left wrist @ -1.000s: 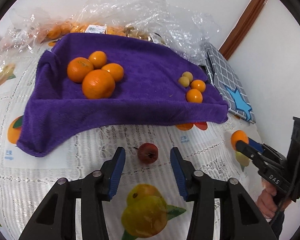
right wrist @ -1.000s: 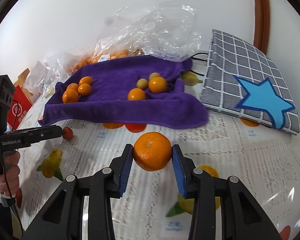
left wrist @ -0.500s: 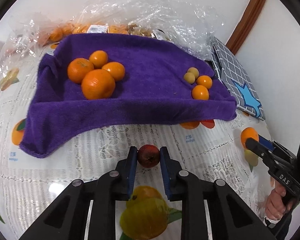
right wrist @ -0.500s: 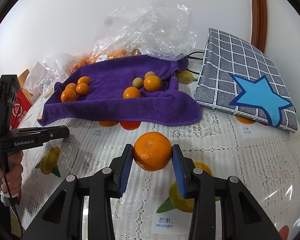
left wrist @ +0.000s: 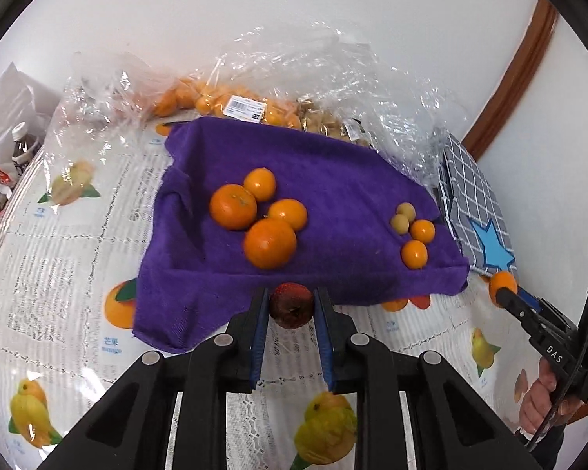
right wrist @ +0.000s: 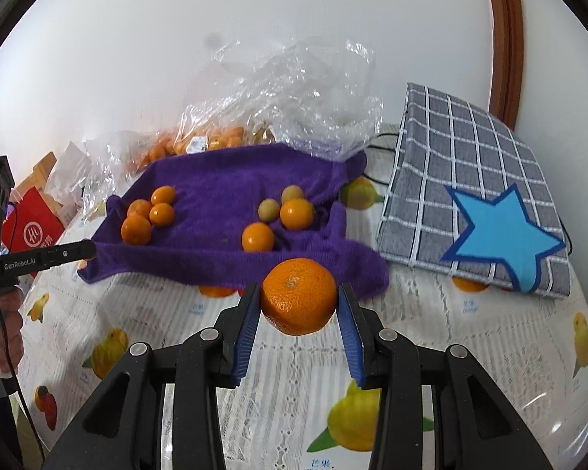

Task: Organize fruits
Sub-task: 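Lift both held fruits and carry them over the purple towel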

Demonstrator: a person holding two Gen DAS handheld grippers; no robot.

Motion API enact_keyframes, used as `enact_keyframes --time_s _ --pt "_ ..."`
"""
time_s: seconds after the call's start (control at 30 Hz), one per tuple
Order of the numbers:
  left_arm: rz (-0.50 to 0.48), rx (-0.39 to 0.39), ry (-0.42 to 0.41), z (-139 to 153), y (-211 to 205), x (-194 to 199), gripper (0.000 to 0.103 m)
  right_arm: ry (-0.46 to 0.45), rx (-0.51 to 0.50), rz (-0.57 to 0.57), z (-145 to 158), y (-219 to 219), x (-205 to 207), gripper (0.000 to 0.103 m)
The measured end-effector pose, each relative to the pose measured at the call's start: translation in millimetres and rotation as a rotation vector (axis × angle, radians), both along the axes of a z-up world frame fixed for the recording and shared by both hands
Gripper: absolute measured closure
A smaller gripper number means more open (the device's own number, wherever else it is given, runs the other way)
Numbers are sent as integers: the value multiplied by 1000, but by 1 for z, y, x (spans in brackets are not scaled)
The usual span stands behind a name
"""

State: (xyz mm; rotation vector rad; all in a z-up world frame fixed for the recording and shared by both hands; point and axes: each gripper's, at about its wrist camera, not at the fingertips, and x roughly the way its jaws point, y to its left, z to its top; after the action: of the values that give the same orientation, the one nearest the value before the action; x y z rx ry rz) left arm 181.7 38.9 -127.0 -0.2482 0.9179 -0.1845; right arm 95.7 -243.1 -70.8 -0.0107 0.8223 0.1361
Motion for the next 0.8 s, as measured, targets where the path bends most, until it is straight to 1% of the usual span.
enact_keyframes --time_s 0.2,0.33,0.47,0.7,0.8 --pt "21 -11 -14 13 5 1 81 -33 -3 -9 23 3 11 64" --pt "40 12 -17 18 12 5 81 -37 7 -22 32 4 23 64" --pt "54 6 -19 23 22 15 81 -43 8 -33 39 8 38 64" --pt "78 -2 -31 27 30 43 81 -32 15 -30 36 21 67 64" --pt "74 16 -33 29 30 56 81 -23 11 -23 30 25 81 64"
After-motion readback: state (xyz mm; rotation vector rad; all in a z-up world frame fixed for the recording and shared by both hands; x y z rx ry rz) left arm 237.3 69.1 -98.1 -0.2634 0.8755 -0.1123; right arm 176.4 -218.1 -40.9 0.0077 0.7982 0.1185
